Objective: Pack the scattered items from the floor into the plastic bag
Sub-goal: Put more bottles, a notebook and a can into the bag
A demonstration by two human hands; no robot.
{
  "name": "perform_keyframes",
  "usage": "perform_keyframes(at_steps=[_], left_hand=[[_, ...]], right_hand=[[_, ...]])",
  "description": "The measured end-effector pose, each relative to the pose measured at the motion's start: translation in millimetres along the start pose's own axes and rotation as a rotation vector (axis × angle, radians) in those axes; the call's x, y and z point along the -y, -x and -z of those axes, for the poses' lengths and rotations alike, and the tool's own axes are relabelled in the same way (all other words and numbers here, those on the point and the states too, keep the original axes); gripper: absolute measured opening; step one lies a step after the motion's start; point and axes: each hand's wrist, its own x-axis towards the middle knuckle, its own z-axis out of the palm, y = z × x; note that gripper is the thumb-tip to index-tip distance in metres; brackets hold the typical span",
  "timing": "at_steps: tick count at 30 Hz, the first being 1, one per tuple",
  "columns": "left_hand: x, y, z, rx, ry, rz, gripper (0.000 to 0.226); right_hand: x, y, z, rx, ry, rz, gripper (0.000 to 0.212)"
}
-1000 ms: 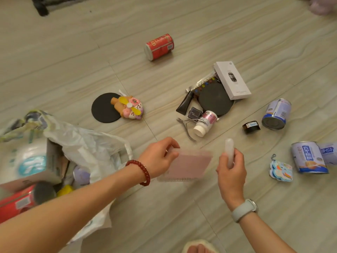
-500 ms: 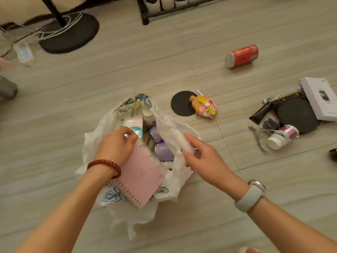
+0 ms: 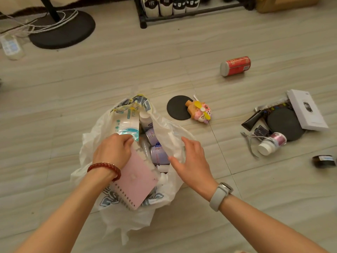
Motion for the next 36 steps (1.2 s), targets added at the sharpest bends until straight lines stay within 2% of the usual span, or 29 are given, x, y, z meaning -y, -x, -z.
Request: perform_keyframes(at_steps=[2,4,6,8,11,13,16,19,21,23,26,28,30,32,36], left_hand=[[-3.2,-7.8,-3.4,-0.004,0.025,-0.016,0.027],[-8.6,-14.5,-9.6,-0.051,0.103,-0.051,0.029],[-14.5,-18.2,-18.0,-0.134,0.105,-0.123,0.035],[-18.6,-17.8,-28.1,-0.173,-0.007,-0.197,0.040],[-20.5,-13.2,-41.0,-0.162,-0.032,-0.277,0.038],[-24.0,-12.4,-43.2,-0.177,-0.010,-0.328,0.040],[-41.8,-20.0,-39.7,-0.226,-0.019,-0.439,0.039],[-75.1,-34.0,-43.0,-0.223,-0.067,-0.577,0.034],[-96.6,-48.2,-55.7,-0.176,-0.166,-0.681,0.035],[-118.7,-66.8,-71.6,-0.079,-0.219,-0.709,0.044],[-150.5,-96.5,-95.5,0.119,-0.164,-0.540,0.053],[-166.2,-115.1,-113.0,0.216,-0.178,-0.432,0.055],[-176.5,-130.7,-129.9,0.303,-0.246,-0.406,0.066],[-181.2,-143.4,-143.8,0.376,-0.331,-0.417,0.075],[-181.3,-154.8,-163.6,0.395,-0.345,-0.430,0.071]], right_hand=[[-6.6,-4.5,-3.6,0.059,0.075,-0.024,0.033],[-9.0,-5.6,-3.9,-0.006,0.032,0.038,0.010],[-10.3,-4.9,0.9,-0.089,-0.109,0.081,0.010],[-11.1,-4.6,7.6,-0.136,-0.244,0.097,0.009],[-18.8,-2.7,13.1,-0.081,-0.320,0.141,0.010],[-33.6,-2.2,16.2,-0.088,-0.309,0.151,0.018],[-72.7,-14.0,32.2,-0.266,-0.212,0.018,0.024],[-121.6,-35.3,62.0,-0.510,-0.040,-0.224,0.031],[-148.7,-45.2,82.3,-0.599,0.009,-0.383,0.037],[-171.1,-50.5,97.5,-0.673,0.009,-0.511,0.044],[-195.4,-62.4,113.7,-0.738,-0.148,-0.674,0.055],[-210.5,-74.7,118.9,-0.685,-0.282,-0.789,0.068],[-223.6,-86.2,120.7,-0.608,-0.370,-0.885,0.075],[-233.3,-93.6,119.3,-0.598,-0.442,-0.917,0.070],[-240.1,-90.1,111.6,-0.714,-0.586,-0.853,0.060]])
